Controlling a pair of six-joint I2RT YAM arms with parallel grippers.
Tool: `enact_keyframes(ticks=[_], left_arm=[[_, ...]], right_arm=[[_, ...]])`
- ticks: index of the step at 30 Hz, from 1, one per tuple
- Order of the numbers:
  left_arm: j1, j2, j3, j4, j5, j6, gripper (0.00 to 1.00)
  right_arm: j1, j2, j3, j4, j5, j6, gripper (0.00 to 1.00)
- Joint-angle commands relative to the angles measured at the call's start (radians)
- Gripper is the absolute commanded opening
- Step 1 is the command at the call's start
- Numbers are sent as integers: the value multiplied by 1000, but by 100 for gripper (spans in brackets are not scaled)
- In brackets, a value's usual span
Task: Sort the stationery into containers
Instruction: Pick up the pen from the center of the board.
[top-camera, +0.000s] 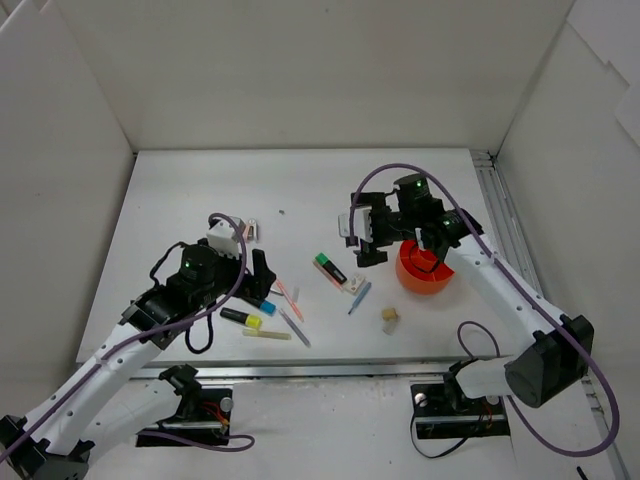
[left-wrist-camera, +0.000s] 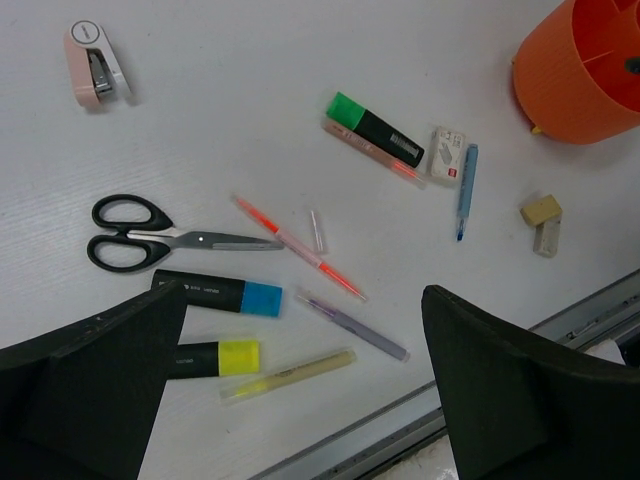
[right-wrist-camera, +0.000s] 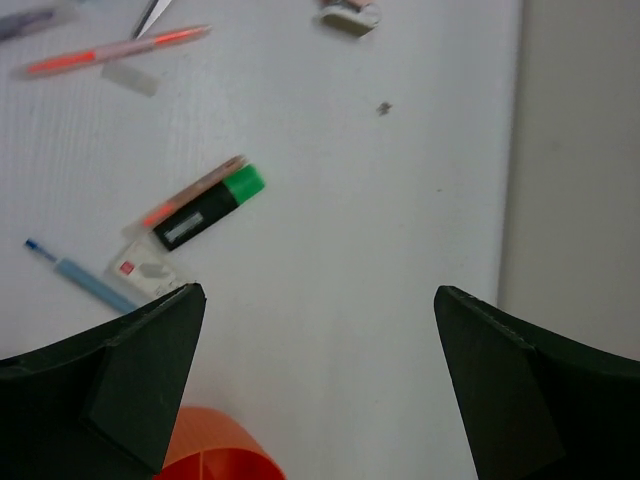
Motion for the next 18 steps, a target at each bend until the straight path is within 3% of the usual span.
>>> enact_keyframes(ticks=[1, 3, 10, 13, 14, 18], left_arm=[[-24, 22, 11, -9, -78, -63, 100], [-38, 34, 8, -20, -96, -83, 99], [-79, 101, 37, -35, -156, -97, 100], [-101, 144, 60, -55, -187, -107, 99], [-101, 163, 68, -58, -193, -112, 99], [-122, 206, 97, -66, -228, -104, 100]], right_arm=[[8, 32, -6, -219, -9, -282, 96], [18, 73, -8, -304, -9, -326, 90], [83, 196, -67, -441, 92, -351, 86], [90, 202, -100, -441, 136, -354, 76], [87, 210, -107, -441, 130, -354, 66], [94, 250, -131, -437, 124, -382, 54]])
